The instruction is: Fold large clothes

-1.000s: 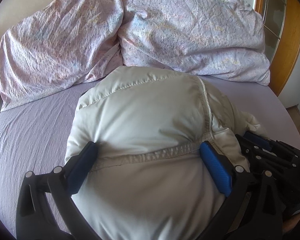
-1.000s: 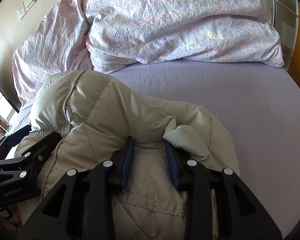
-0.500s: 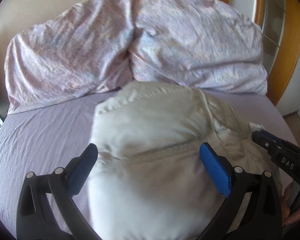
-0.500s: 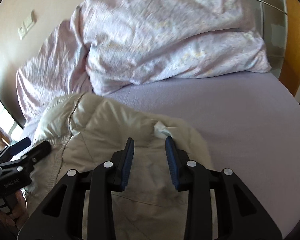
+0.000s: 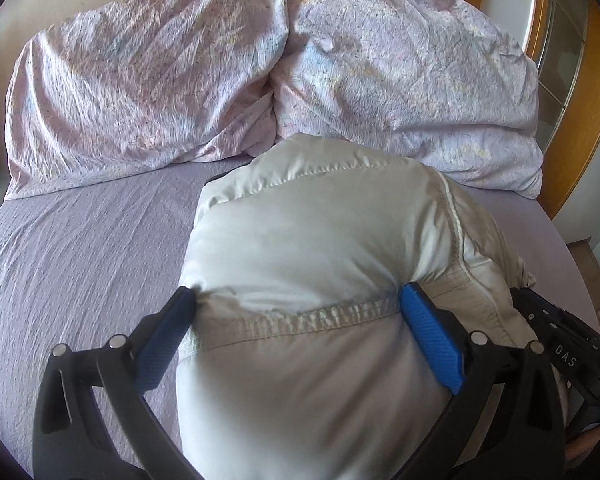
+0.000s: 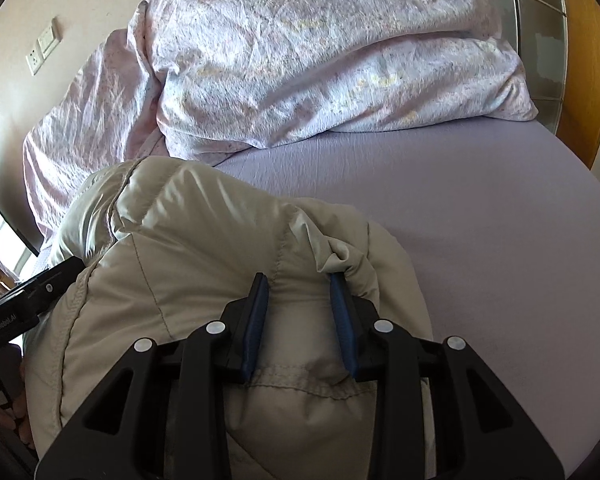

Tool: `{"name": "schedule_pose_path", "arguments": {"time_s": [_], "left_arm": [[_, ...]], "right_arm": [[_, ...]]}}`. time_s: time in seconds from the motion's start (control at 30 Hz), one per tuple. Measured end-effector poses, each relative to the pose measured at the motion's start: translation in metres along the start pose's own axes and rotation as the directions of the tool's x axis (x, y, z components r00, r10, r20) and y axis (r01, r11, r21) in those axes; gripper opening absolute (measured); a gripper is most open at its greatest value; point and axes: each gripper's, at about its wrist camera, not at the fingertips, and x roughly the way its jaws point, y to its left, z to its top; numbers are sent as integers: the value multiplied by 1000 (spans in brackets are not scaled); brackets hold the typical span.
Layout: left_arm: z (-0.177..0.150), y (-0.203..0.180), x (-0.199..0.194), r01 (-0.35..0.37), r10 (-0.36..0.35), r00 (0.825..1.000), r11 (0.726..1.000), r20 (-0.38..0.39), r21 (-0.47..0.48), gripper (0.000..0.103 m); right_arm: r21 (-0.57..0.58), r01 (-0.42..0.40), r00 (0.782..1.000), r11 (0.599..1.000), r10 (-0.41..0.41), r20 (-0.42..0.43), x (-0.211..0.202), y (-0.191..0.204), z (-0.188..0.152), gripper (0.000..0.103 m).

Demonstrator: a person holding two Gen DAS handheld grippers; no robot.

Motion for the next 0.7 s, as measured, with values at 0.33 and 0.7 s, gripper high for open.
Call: {"name": "schedule_pose_path", "arguments": {"time_s": [0.33,0.7], "left_arm": [[-8,1,4,-1,1,999,1000,35,3,101],[-8,1,4,-6,6,999,1000,33,6,101]], "right_arm": [[-2,-2,1000,1000,3,30,3,1,-5,35],[-28,27,999,999,-28,-25,3,4,0,35]]}}
